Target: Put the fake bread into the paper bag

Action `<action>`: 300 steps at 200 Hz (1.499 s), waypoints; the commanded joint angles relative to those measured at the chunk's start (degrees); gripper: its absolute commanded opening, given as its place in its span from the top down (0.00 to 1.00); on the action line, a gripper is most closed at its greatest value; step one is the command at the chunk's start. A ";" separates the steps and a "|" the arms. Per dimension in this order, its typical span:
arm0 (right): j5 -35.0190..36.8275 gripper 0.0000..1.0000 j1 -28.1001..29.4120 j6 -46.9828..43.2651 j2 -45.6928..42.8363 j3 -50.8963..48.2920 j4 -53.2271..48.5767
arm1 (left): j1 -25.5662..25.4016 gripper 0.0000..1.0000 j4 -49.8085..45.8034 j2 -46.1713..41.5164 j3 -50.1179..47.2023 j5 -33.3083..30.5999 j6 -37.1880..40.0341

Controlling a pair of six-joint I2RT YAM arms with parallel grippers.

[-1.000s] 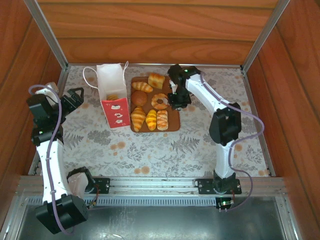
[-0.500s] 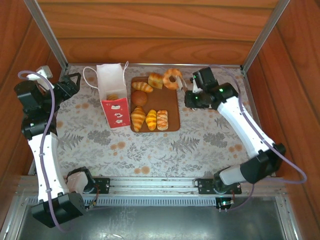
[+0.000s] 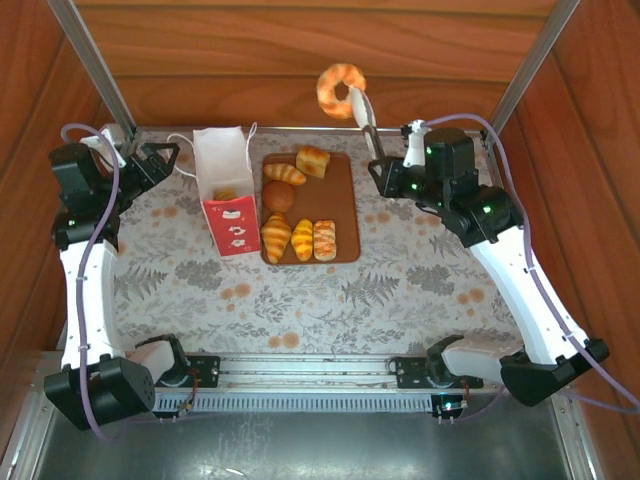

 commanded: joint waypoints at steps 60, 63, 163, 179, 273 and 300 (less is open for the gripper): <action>-8.81 0.96 14.08 -1.52 12.26 11.82 13.88 | -1.29 0.29 -0.77 3.79 1.77 0.68 -0.75; -9.05 0.96 14.41 -1.20 12.81 11.96 14.04 | -1.36 0.31 -0.72 3.93 1.78 0.57 -0.74; -12.46 0.96 20.26 2.49 25.02 18.82 7.01 | -1.36 0.76 -0.58 4.41 0.33 -4.61 0.21; -11.57 0.96 20.50 2.69 27.46 19.17 4.78 | -1.37 0.79 -0.58 3.95 -0.04 -5.55 0.30; -1.16 0.95 20.64 -0.65 33.39 27.56 -15.67 | -1.34 0.92 -0.53 2.00 -2.34 -8.74 0.57; 1.59 0.93 20.67 -0.87 33.58 27.98 -17.52 | -1.38 0.92 -0.60 2.19 -2.49 -8.38 0.64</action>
